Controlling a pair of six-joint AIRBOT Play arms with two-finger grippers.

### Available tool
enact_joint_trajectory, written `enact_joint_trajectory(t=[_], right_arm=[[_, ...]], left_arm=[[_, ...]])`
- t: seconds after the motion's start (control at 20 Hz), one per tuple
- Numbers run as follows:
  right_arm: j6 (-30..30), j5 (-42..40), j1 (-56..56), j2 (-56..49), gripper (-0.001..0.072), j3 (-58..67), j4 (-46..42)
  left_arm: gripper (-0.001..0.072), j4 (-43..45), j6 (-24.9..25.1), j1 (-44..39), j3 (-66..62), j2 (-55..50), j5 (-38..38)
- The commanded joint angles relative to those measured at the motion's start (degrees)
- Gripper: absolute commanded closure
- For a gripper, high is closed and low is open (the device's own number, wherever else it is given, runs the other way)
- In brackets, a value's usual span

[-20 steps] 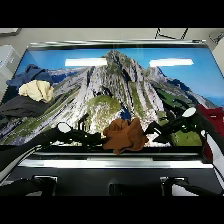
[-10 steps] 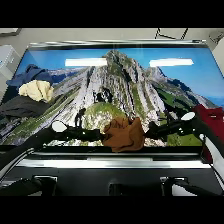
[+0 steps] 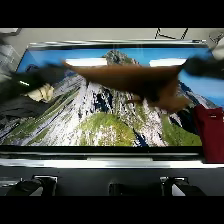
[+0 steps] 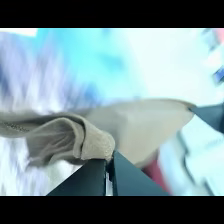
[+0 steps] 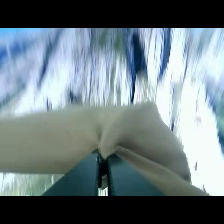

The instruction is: Fold the clothes and pants, and hang the long-sleeved shirts on hangers.

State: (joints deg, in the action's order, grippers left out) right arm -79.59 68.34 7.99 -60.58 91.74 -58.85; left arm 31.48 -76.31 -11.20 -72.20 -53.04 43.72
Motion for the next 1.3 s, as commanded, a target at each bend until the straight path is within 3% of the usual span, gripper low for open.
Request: enact_joint_trajectory(t=[0.0,0.25,0.45,0.6,0.75,0.85,1.0,1.15,1.25], right_arm=[[-5.3,-4.9,0.0,7.8,0.0672,11.6,-4.8],[-5.5,-4.6,0.0,14.1,0.0672,11.7,-2.5],[-5.7,1.8,0.0,12.1,0.0672,11.6,-3.4],[-5.7,10.3,0.0,4.8,0.0672,8.4,-3.2],[-4.4,9.2,0.0,-5.9,0.0672,0.3,0.2],[-3.9,5.8,-0.1,-15.2,0.0673,-5.3,7.1],[-3.5,3.0,-0.1,-28.3,0.0672,-7.7,18.3],[-3.6,-1.8,-0.1,-36.3,0.0672,-7.7,25.9],[-4.7,-5.2,-0.1,-38.5,0.0672,-7.7,26.3]], left_arm=[[0.0688,0.4,0.0,4.3,-14.2,5.6,-0.4],[0.0688,1.4,0.0,4.0,-18.3,9.6,-3.8],[0.0688,9.9,-0.6,4.0,-17.0,8.1,0.9],[0.0688,16.2,-5.4,4.0,-8.7,5.0,9.2],[0.0688,16.3,-8.1,3.2,8.6,0.7,12.7],[0.0687,15.6,-10.8,1.1,20.2,-2.9,10.8],[0.0687,11.6,-10.4,-2.3,29.5,-9.4,5.7],[0.0687,9.5,-9.4,-1.7,28.0,-15.0,-0.6],[0.0687,7.8,-9.4,-0.4,24.8,-17.8,-7.2]])
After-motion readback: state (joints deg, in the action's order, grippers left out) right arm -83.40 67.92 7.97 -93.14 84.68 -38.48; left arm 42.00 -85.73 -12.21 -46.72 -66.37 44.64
